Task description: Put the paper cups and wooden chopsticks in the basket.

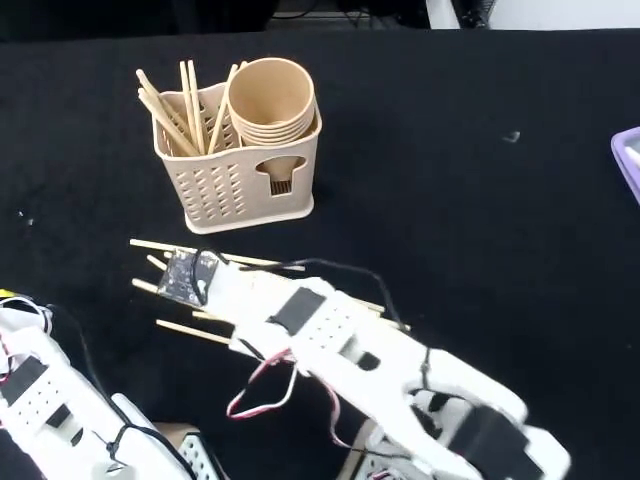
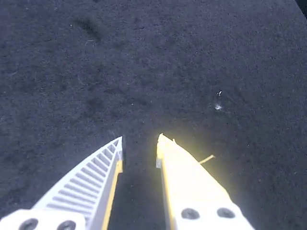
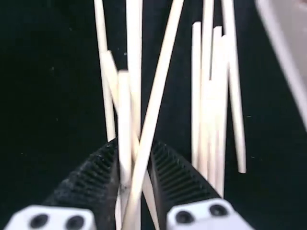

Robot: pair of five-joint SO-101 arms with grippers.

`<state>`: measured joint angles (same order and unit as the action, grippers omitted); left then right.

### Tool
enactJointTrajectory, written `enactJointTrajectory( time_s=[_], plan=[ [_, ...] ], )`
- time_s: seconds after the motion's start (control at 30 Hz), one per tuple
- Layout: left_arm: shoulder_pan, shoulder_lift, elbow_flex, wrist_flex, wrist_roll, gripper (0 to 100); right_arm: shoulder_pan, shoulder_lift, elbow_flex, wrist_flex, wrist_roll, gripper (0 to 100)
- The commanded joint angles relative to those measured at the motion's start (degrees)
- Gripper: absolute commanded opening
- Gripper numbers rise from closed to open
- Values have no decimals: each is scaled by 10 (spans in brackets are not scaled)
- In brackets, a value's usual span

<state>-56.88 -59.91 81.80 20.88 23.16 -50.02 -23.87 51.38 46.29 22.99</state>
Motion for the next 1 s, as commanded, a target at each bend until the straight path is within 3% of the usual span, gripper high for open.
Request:
enactJointTrajectory(
  time_s=[0.0,0.33,0.97],
  plan=[
    [-1,-6,-39,-4,4,127,-5,-86,-19,8,-4,10],
    [-1,-6,-38,-4,4,127,-8,-180,-40,-83,-39,10],
    [27,-9,-26,0,1,127,-5,-204,-260,-44,-103,10]
  ],
)
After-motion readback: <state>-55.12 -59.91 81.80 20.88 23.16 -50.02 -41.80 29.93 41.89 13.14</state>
